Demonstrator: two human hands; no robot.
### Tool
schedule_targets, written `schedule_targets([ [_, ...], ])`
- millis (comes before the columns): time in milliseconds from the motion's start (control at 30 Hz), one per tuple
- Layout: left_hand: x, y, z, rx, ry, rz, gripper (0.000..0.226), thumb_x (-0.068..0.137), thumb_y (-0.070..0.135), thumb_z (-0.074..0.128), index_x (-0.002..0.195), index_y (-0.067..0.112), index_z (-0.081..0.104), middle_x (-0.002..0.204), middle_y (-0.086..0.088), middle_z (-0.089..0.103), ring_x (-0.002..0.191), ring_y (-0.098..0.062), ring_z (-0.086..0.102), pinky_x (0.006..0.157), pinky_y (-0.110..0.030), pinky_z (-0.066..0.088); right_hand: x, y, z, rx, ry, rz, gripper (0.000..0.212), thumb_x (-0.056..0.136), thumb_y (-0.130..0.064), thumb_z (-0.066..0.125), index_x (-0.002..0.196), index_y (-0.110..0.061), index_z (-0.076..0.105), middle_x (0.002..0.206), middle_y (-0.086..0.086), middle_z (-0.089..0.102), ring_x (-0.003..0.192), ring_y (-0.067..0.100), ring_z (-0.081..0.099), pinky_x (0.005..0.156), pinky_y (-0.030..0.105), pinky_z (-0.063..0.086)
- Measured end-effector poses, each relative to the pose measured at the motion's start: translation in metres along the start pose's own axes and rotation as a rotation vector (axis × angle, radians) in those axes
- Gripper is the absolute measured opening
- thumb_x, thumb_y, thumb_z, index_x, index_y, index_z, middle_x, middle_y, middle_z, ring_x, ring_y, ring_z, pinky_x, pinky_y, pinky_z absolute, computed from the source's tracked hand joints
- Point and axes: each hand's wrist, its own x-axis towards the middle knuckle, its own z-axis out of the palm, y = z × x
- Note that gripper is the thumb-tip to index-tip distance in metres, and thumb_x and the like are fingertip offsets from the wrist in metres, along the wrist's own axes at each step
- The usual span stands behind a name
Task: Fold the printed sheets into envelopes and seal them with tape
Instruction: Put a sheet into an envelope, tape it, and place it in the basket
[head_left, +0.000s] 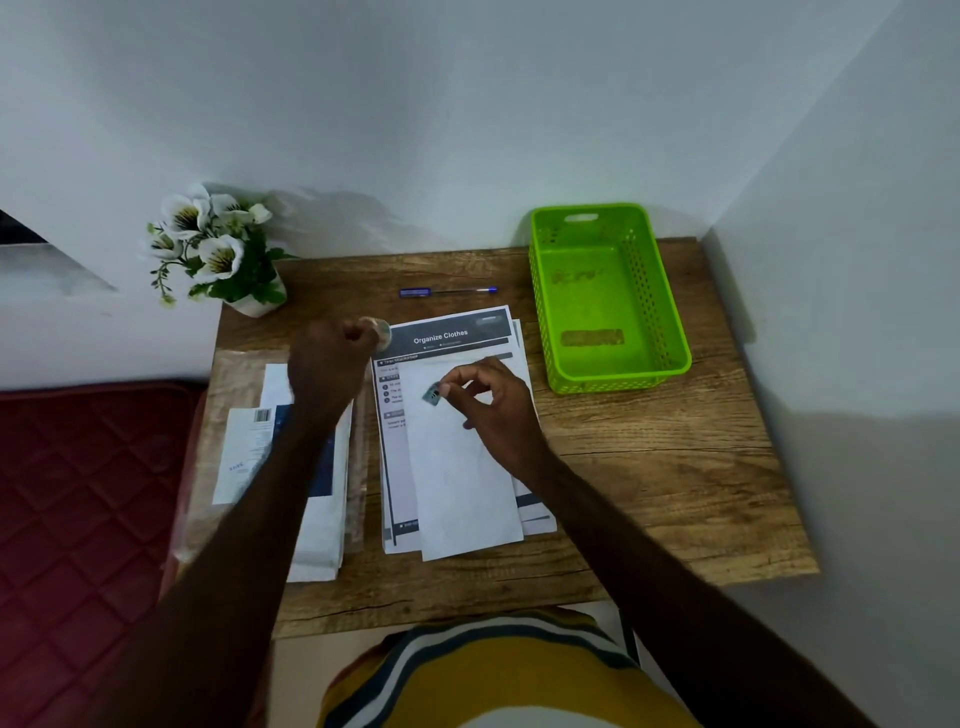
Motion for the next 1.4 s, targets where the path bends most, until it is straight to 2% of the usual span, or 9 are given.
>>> schedule_targets([
  [167,0.03,0.004,-0.001,0.594,0.09,0.274,0.028,0.102,0.021,0.054,0.1,-0.001,0.072,0.104,-0.025,0.068,0.108,-0.042,0.058,0.079,-0.047,0.048,-0.005,0.003,0.002,0.189,0.065,0.188,0.014,0.093,-0.017,0.073,0.104,-0.007,0.075,0.106,0.007,0.073,0.08,0.005,0.065,0.059,0.034,0.059],
  [367,0.043,-0.011,0.006,0.777,0.023,0.403,0.029,0.102,0.015,0.046,0.113,0.004,0.069,0.12,-0.024,0.061,0.116,-0.044,0.054,0.083,-0.049,0.05,-0.006,0.0,0.008,0.318,0.126,0.348,0.019,0.093,-0.02,0.074,0.108,-0.008,0.075,0.096,0.002,0.074,0.076,0.01,0.065,0.058,0.028,0.058],
  [467,0.044,-0.013,0.009,0.665,0.071,0.365,0.031,0.104,0.024,0.047,0.111,0.008,0.072,0.118,-0.02,0.063,0.112,-0.04,0.055,0.084,-0.047,0.048,-0.008,-0.003,0.009,0.485,0.168,0.491,0.015,0.092,-0.017,0.075,0.105,-0.011,0.075,0.093,0.002,0.074,0.074,0.013,0.067,0.057,0.025,0.057],
  [567,0.02,-0.005,0.014,0.3,0.166,0.231,0.039,0.104,0.046,0.049,0.105,0.015,0.073,0.105,-0.013,0.067,0.093,-0.03,0.063,0.072,-0.035,0.042,-0.009,-0.003,0.01,0.62,0.215,0.627,0.011,0.09,-0.015,0.076,0.101,-0.014,0.075,0.091,0.003,0.074,0.072,0.014,0.068,0.056,0.026,0.057],
  [633,-0.011,0.003,0.019,0.026,0.155,0.176,0.043,0.101,0.056,0.051,0.098,0.019,0.073,0.089,-0.003,0.069,0.076,-0.018,0.064,0.063,-0.027,0.038,-0.01,-0.004,0.011,0.679,0.248,0.69,0.012,0.09,-0.014,0.077,0.101,-0.014,0.075,0.092,0.004,0.075,0.071,0.015,0.068,0.057,0.027,0.057],
  [733,-0.065,0.009,0.032,-0.238,0.074,0.078,0.037,0.094,0.062,0.061,0.092,0.026,0.072,0.084,0.011,0.07,0.074,-0.003,0.065,0.062,-0.02,0.047,-0.011,-0.003,0.013,0.723,0.285,0.722,0.013,0.089,-0.014,0.077,0.102,-0.014,0.076,0.09,0.003,0.078,0.07,0.015,0.07,0.057,0.027,0.058],
  [933,-0.107,0.013,0.057,-0.425,-0.045,-0.059,0.036,0.089,0.051,0.072,0.109,0.022,0.078,0.108,0.007,0.077,0.093,-0.006,0.071,0.087,-0.032,0.061,-0.017,-0.001,0.016,0.759,0.287,0.705,0.016,0.089,-0.019,0.078,0.104,-0.016,0.077,0.094,0.001,0.08,0.082,0.017,0.075,0.061,0.027,0.059],
  [1167,-0.098,0.017,0.06,-0.5,-0.035,-0.115,0.027,0.093,0.037,0.073,0.113,0.02,0.077,0.113,0.002,0.077,0.096,-0.015,0.072,0.085,-0.049,0.063,-0.019,-0.002,0.016,0.783,0.278,0.705,0.015,0.088,-0.018,0.08,0.102,-0.018,0.077,0.095,0.001,0.08,0.079,0.015,0.076,0.062,0.026,0.059],
  [1400,-0.079,0.017,0.052,-0.415,-0.162,0.002,0.025,0.097,0.034,0.068,0.112,0.016,0.075,0.111,-0.002,0.076,0.095,-0.019,0.071,0.087,-0.048,0.062,-0.017,0.0,0.013,0.709,0.286,0.74,0.013,0.089,-0.028,0.078,0.099,-0.02,0.075,0.09,0.0,0.079,0.082,0.018,0.074,0.058,0.028,0.059],
])
